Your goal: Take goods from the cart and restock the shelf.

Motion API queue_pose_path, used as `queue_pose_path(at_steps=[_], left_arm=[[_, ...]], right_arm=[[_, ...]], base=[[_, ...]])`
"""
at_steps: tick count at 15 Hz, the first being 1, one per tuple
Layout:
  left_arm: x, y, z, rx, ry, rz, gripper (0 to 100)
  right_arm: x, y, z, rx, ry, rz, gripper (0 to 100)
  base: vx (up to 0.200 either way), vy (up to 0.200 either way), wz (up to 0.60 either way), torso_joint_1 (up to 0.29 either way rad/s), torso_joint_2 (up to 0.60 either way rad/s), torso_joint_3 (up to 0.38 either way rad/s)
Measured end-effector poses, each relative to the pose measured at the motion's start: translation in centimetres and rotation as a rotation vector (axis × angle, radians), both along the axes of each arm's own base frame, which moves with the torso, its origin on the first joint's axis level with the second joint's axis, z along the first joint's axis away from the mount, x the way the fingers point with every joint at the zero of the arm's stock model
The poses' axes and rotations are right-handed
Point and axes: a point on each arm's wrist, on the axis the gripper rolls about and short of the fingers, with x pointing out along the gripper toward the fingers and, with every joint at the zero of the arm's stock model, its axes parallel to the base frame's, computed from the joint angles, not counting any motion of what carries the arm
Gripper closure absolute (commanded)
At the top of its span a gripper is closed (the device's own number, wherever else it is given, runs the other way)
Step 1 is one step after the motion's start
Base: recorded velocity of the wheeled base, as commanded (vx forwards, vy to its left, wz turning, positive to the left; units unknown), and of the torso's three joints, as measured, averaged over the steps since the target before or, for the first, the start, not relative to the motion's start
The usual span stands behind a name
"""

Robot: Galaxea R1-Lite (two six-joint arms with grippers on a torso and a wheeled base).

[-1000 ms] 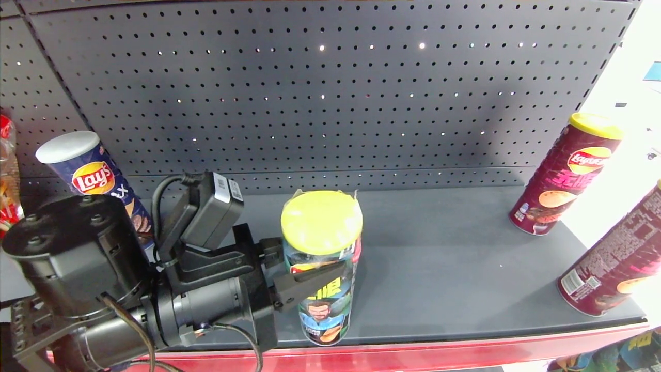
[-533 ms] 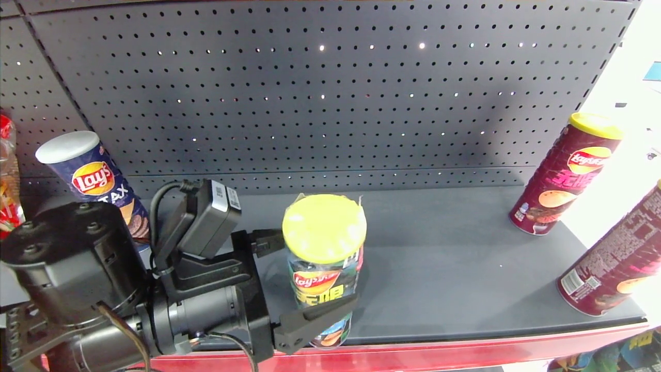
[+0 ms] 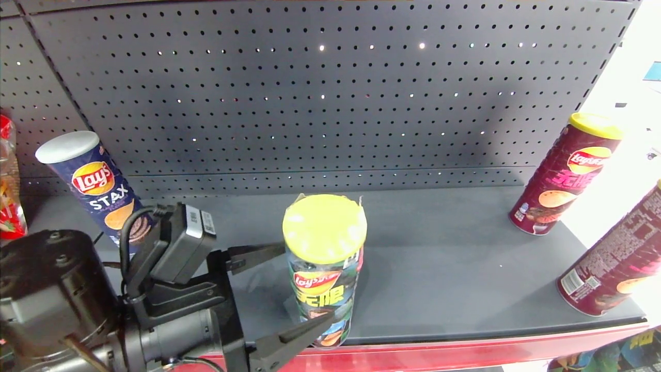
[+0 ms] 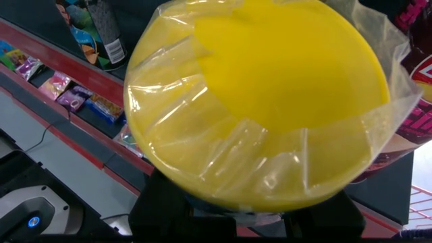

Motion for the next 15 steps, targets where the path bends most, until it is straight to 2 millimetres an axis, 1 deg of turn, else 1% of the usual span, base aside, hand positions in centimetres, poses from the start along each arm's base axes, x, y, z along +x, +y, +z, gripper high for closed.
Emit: queue_pose_path(at_steps=[4,7,9,11,15], left_arm=[[-1.4,2.8,-0.3,-0.007,-0.003,0.066,0],[-2.9,4.9,-1.0,-0.002,0.001,0.119,0],[-3.7,6.2,-1.4,-0.001,-0.004,0.168,0],[-4.1,7.1,-1.6,-0.002,-0.011,0.222,0],[-3.9,8.3,-1.8,0.018,-0.026,0.320,0]], right_arm=[[0.3,0.1,0.3,-0.010,0.008,0.007,100],[1.3,0.5,1.4,-0.039,0.009,0.028,100],[2.5,1.0,2.7,-0.066,0.016,0.059,100],[4.1,1.8,4.2,-0.087,0.026,0.107,100],[7.2,4.2,7.1,-0.112,0.041,0.203,100]], base=[[0.000,0.000,0.00,0.000,0.00,0.000],[0.000,0.000,0.00,0.000,0.00,0.000],[0.000,0.000,0.00,0.000,0.00,0.000],[0.000,0.000,0.00,0.000,0.00,0.000],[0.000,0.000,0.00,0.000,0.00,0.000]])
